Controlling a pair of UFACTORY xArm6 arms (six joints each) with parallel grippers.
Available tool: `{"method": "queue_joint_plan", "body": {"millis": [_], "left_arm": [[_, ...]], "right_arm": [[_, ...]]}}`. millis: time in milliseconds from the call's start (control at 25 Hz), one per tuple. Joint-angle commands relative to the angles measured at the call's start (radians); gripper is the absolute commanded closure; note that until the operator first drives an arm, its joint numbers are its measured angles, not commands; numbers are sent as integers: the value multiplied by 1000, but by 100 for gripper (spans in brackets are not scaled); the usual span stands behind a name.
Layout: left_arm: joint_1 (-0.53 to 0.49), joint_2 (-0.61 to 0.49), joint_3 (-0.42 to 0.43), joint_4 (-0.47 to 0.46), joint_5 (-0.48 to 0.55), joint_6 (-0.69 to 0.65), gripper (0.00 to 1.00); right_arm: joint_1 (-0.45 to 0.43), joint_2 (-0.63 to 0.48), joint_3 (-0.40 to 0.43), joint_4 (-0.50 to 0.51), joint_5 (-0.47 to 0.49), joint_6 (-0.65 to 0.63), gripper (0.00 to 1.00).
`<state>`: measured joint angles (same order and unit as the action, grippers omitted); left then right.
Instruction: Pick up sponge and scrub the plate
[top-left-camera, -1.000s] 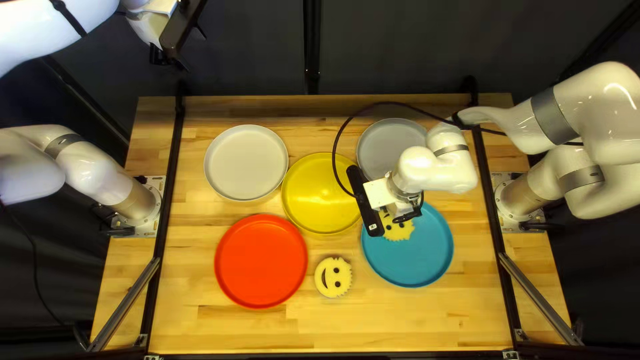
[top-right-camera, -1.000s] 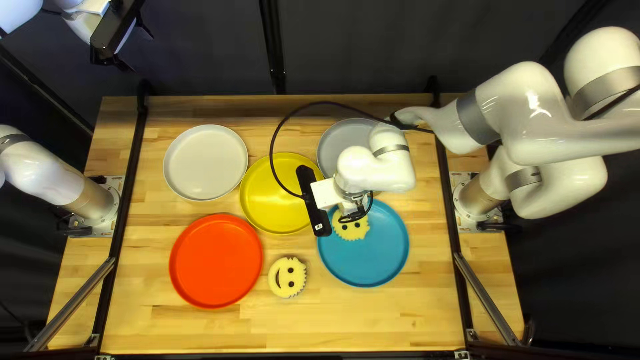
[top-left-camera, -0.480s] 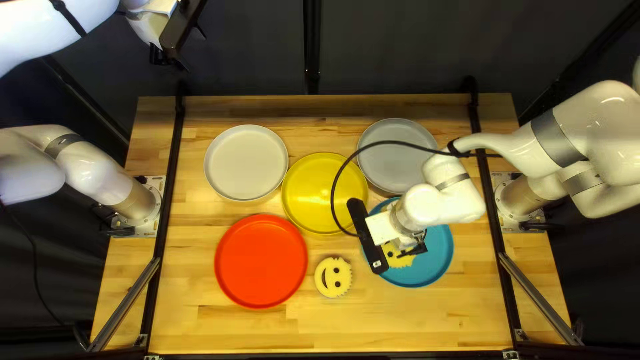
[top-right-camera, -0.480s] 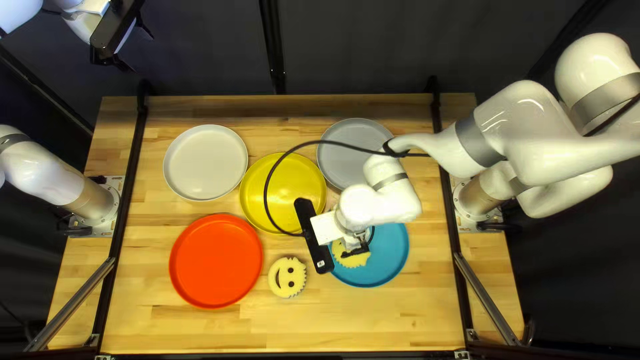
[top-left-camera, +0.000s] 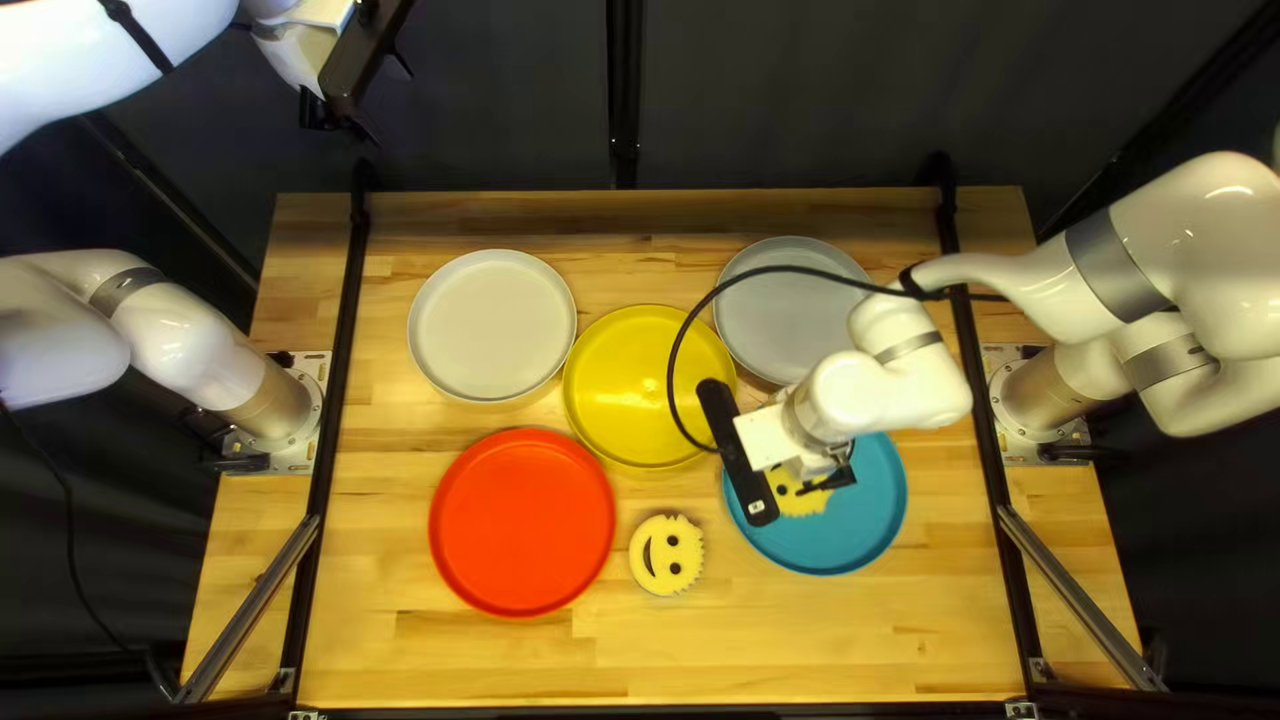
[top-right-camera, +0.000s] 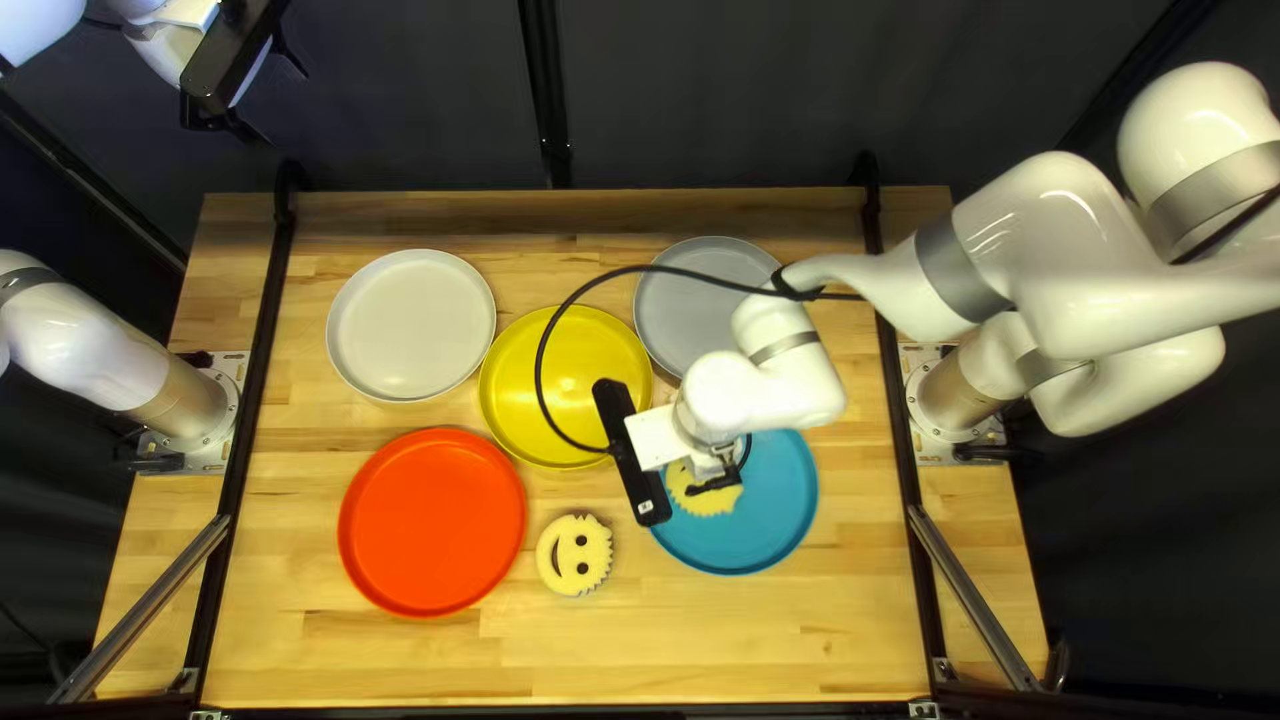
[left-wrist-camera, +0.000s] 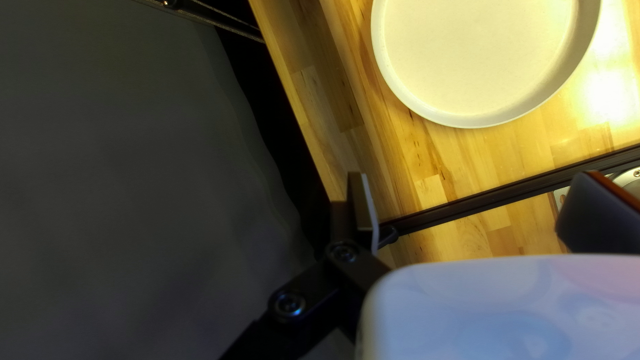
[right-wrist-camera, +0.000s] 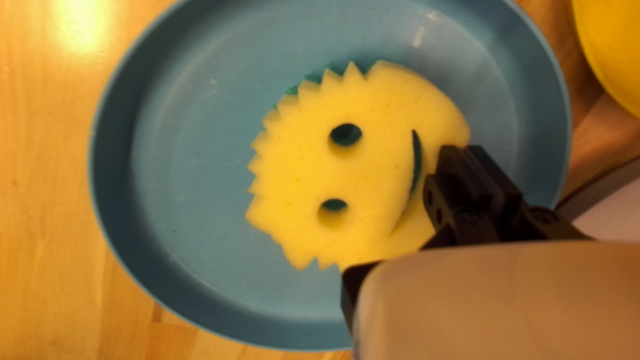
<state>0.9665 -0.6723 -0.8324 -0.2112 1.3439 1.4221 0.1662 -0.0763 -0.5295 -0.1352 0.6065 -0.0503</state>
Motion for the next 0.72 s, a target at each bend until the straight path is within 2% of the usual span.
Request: {"method": "queue_joint_plan", "body": {"millis": [40, 160, 240, 600, 720], "left_arm": [[0, 0, 0, 0, 0, 0, 0], [0, 0, 0, 0, 0, 0, 0], [0, 0, 0, 0, 0, 0, 0], [0, 0, 0, 0, 0, 0, 0], [0, 0, 0, 0, 0, 0, 0]], "right_arm": [[-25, -21, 16, 3, 7, -17, 100], [-31, -55, 36, 5, 24, -13, 100], [-2, -62, 37, 2, 35, 19, 100], [202, -17, -28, -49, 76, 222, 100], [232, -2, -48, -41, 77, 241, 100]]}}
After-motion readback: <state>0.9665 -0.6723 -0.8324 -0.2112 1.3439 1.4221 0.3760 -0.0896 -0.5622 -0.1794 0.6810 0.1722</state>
